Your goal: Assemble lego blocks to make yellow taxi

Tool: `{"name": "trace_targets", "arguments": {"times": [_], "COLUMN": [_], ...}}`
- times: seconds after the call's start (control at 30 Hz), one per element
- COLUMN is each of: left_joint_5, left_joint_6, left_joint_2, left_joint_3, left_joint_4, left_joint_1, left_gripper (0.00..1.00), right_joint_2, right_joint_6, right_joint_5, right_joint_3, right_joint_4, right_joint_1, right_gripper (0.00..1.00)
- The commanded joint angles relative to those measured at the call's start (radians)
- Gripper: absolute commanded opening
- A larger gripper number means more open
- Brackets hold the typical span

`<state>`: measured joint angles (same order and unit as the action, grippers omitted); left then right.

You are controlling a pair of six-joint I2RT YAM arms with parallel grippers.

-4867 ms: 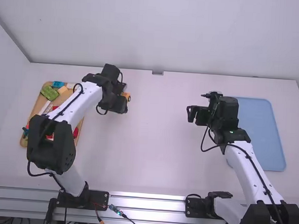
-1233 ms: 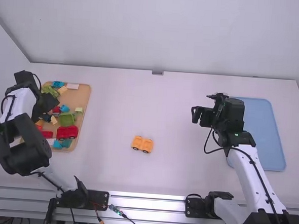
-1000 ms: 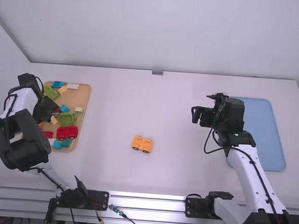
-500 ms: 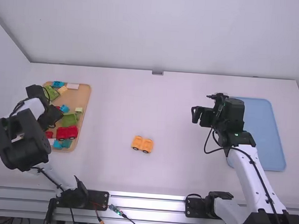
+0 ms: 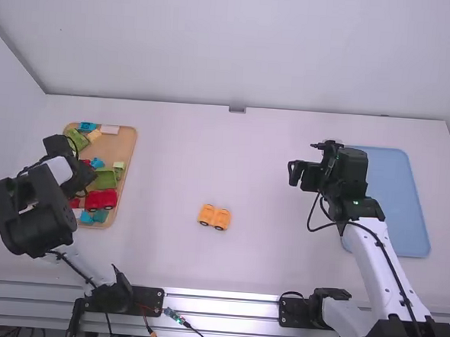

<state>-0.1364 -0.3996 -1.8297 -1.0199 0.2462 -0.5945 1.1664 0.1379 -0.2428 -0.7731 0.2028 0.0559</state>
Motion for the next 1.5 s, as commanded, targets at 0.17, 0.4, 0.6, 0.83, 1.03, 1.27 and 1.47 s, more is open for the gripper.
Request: {"name": "trace_targets", "arguments": {"times": [0.17, 0.4, 0.6, 0.83, 1.03, 1.27, 1.47], "left_joint_5": [0.008, 0.042, 0.042, 0.04, 0.037, 0.038, 0.039], "left_joint_6": [0.008, 0.007, 0.008, 0.015, 0.016, 0.031, 0.031], "left_joint_2": [-0.003, -0.003, -0.003, -0.003, -0.003, -0.003, -0.003], "left_joint_3": [0.039, 0.074, 0.079, 0.079, 0.079, 0.079, 0.079], "left_joint_4": [-0.048, -0.097, -0.117, -0.125, -0.129, -0.129, -0.126], "left_joint_1": [0.0, -0.001, -0.002, -0.002, 0.001, 0.0, 0.0], "left_gripper": [0.64, 0.64, 0.54, 0.47, 0.39, 0.34, 0.3], "right_joint_2": [-0.02, -0.02, -0.02, -0.02, -0.02, -0.02, -0.02], "right_joint_6": [-0.007, -0.007, -0.007, -0.007, -0.008, -0.007, -0.008], "right_joint_5": [0.003, 0.003, 0.003, 0.003, 0.003, 0.003, 0.003], "right_joint_3": [-0.034, -0.034, -0.034, -0.034, -0.034, -0.034, -0.034], "right_joint_4": [0.008, 0.008, 0.008, 0.012, 0.012, 0.012, 0.012], "right_joint_1": [0.004, 0.004, 0.004, 0.004, 0.004, 0.004, 0.004], "right_gripper": [0.99, 1.0, 0.99, 0.99, 0.99, 0.99, 0.99]}}
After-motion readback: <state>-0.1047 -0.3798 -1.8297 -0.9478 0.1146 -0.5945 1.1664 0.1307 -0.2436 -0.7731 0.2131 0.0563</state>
